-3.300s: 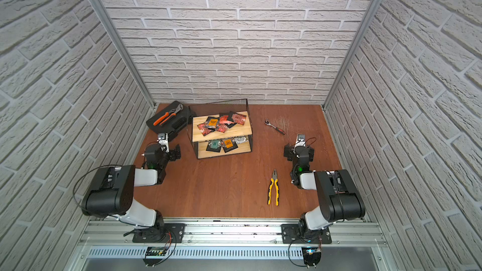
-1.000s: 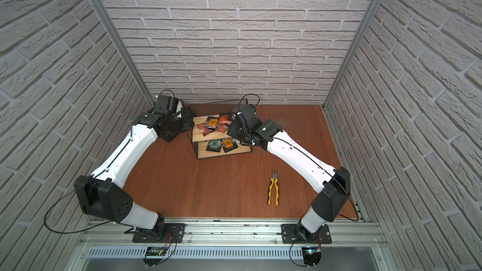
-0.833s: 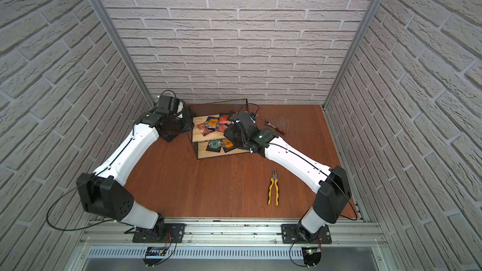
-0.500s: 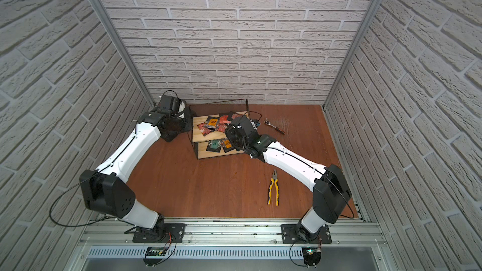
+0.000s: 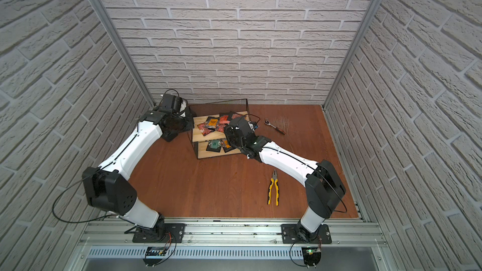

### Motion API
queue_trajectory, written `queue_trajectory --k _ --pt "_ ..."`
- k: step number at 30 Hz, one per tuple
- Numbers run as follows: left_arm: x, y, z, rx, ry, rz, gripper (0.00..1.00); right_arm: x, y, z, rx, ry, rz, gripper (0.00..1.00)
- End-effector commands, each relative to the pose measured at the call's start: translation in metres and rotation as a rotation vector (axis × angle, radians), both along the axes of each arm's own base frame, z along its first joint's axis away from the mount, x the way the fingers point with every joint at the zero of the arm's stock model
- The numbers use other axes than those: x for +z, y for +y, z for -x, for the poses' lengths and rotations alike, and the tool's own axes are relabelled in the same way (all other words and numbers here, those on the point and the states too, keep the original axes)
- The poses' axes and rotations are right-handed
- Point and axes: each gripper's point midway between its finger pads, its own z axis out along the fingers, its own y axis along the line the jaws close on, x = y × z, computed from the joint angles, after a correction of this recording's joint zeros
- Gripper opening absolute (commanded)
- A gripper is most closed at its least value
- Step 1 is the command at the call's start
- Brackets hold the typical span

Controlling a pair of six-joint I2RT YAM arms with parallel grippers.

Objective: Remove the tea bags from the shelf
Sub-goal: Pick up the tea bag from the shelf.

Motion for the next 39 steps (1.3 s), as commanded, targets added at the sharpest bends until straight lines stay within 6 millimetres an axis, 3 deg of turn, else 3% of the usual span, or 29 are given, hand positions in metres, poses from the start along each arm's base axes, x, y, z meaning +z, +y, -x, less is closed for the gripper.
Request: queue_trajectory --k 1,14,32,39 --pt "0.007 -0.005 -0.007 -0.001 -0.019 0.022 0.13 0.001 0.007 -0.004 -0.007 -0.012 -0.042 0.37" --pt "0.005 -0.010 -0.010 -0.016 -0.013 0.030 0.11 -0.016 0.018 -0.018 -0.008 0.000 -0.046 0.36" --pt "0.007 -0.009 -0.010 -0.045 -0.020 0.009 0.11 -0.021 0.007 -0.035 -0.123 -0.044 -0.075 0.29" --pt "0.005 -0.009 -0.008 -0.049 -0.015 0.006 0.10 -0.014 -0.001 -0.037 -0.165 -0.069 -0.072 0.13"
